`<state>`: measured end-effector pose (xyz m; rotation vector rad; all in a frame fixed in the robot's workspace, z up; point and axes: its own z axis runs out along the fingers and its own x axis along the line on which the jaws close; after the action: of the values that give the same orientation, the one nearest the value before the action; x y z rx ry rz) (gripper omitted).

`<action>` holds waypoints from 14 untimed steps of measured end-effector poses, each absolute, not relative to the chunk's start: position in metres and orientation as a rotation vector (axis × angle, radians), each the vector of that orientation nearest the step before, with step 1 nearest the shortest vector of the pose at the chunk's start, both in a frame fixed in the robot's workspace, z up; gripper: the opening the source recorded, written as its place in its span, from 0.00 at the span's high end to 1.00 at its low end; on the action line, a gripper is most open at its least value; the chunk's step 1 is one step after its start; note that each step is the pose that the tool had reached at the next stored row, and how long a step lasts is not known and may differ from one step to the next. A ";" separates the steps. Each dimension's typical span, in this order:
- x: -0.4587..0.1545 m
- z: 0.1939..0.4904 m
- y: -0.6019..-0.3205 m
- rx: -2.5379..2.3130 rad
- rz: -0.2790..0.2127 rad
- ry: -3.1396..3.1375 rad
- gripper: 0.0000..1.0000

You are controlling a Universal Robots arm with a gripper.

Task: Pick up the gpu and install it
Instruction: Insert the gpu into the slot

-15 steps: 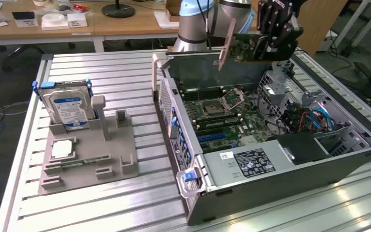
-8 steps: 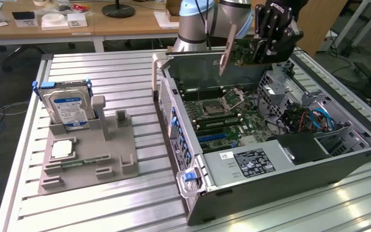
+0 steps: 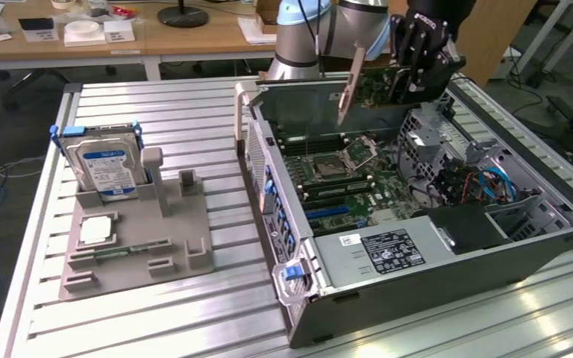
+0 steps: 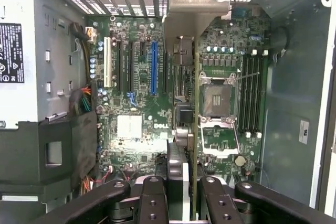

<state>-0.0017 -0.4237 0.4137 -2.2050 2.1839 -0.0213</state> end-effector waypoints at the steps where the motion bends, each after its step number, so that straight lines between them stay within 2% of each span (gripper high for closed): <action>1: -0.002 0.412 -0.424 -2.206 -0.021 2.183 0.72; 14: -0.002 0.396 -0.424 -2.210 -0.012 2.184 0.72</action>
<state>-0.0023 -0.4235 0.3956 -2.2096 2.1839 -0.0120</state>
